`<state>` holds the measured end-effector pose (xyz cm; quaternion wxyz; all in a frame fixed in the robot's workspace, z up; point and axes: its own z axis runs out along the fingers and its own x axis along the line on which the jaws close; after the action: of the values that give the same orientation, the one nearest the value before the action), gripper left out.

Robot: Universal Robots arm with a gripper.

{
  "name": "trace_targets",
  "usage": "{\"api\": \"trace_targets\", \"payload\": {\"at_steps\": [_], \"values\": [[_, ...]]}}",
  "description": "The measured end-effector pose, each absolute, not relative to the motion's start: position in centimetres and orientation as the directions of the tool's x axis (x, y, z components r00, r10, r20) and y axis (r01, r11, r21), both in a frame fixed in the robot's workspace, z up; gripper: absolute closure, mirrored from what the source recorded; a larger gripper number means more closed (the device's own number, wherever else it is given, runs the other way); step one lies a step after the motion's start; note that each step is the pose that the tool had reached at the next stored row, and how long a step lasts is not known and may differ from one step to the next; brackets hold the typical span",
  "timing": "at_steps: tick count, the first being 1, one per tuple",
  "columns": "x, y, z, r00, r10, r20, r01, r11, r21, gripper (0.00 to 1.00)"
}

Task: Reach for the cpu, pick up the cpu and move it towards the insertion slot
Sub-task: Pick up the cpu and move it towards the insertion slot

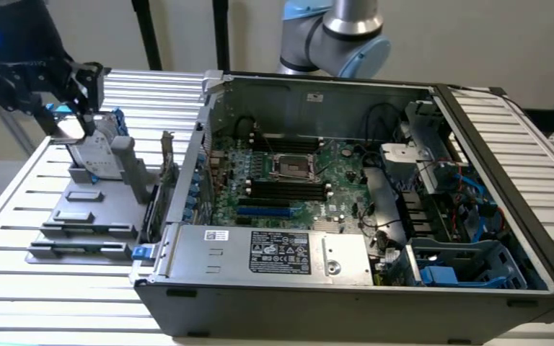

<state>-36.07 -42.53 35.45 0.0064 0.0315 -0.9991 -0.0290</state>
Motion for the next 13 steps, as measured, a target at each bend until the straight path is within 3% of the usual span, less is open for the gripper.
{"api": "trace_targets", "payload": {"at_steps": [13], "values": [[-30.1, -42.5, 39.4, -0.997, -0.063, 0.036, -0.061, 0.996, 0.060, 0.46]]}}
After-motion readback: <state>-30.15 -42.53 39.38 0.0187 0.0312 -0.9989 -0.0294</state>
